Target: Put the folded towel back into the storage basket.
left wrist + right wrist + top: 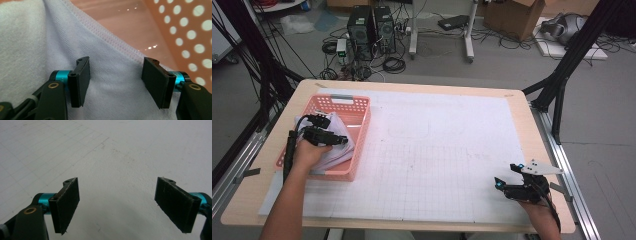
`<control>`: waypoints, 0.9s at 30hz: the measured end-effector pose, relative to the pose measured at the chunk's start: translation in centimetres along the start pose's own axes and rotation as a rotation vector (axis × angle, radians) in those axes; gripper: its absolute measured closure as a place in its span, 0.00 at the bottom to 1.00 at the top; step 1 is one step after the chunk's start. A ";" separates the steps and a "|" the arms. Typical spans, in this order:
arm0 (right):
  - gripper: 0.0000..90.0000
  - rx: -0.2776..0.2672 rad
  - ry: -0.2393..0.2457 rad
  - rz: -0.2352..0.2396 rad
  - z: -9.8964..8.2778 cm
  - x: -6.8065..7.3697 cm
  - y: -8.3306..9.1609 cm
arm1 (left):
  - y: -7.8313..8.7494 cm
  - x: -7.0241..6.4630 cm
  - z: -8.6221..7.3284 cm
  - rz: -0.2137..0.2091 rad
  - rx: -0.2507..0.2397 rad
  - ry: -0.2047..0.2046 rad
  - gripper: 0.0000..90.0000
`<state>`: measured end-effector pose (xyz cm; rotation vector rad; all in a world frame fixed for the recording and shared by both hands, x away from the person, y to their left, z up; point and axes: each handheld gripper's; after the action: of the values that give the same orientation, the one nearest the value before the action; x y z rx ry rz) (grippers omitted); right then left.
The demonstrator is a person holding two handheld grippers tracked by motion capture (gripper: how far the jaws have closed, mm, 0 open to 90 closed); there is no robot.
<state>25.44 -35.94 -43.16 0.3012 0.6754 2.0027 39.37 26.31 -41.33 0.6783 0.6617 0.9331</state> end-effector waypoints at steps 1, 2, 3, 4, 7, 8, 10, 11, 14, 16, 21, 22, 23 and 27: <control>0.21 0.001 0.001 -0.001 0.0 0.0 0.0 | -0.1 0.0 -0.1 -0.019 -0.008 -0.012 0.45; 0.21 -0.002 0.002 -0.004 0.0 0.0 0.0 | -0.1 -0.1 -0.1 -0.036 -0.011 -0.024 0.45; 0.21 -0.004 0.000 -0.009 0.0 -0.1 0.0 | -0.1 -0.2 -0.1 -0.061 -0.014 -0.040 0.45; 0.21 -0.005 -0.003 -0.012 0.0 -0.1 0.0 | -0.2 -0.3 -0.2 -0.092 -0.015 -0.059 0.47; 0.21 -0.010 -0.006 -0.014 0.0 -0.2 0.1 | -0.3 -0.7 -0.3 -0.180 -0.013 -0.125 0.51; 0.21 -0.008 -0.005 -0.013 0.0 -0.2 0.1 | -0.3 -0.9 -0.3 -0.209 -0.011 -0.151 0.54; 0.21 -0.006 -0.005 -0.013 0.0 -0.1 0.1 | -0.3 -1.0 -0.4 -0.251 -0.015 -0.165 0.53; 0.21 -0.007 0.000 -0.013 0.0 -0.1 0.0 | -0.1 -1.0 -0.3 -0.270 -0.019 -0.170 0.52; 0.21 -0.004 -0.005 -0.013 0.0 -0.2 0.1 | 0.8 -0.9 -0.1 -0.228 -0.096 -0.140 0.52; 0.21 -0.004 -0.012 -0.015 -0.1 -0.3 0.2 | 1.9 -0.7 0.1 -0.097 -0.178 -0.094 0.42; 0.21 -0.002 -0.005 -0.015 -0.1 -0.2 0.1 | 4.2 0.2 -0.2 0.178 -0.266 0.010 0.45; 0.21 -0.003 -0.002 -0.015 0.0 -0.2 0.0 | 4.4 0.5 -0.3 0.213 -0.256 0.027 0.47; 0.21 -0.003 -0.002 -0.015 0.0 -0.2 0.0 | 4.5 0.7 -0.5 0.220 -0.244 0.035 0.47; 0.21 -0.003 -0.003 -0.011 0.0 -0.1 -0.1 | 3.5 1.4 -0.9 0.214 -0.151 0.066 0.42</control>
<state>25.58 -36.02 -43.20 0.2975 0.6711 1.9920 37.66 29.21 -39.52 0.5937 0.5771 1.1954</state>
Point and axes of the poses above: each handheld gripper's, and its own axes: y roughly backward along the jaws, z roughly out of its top, x roughly to its left, and after that the axes turned 7 degrees about -z, right-handed
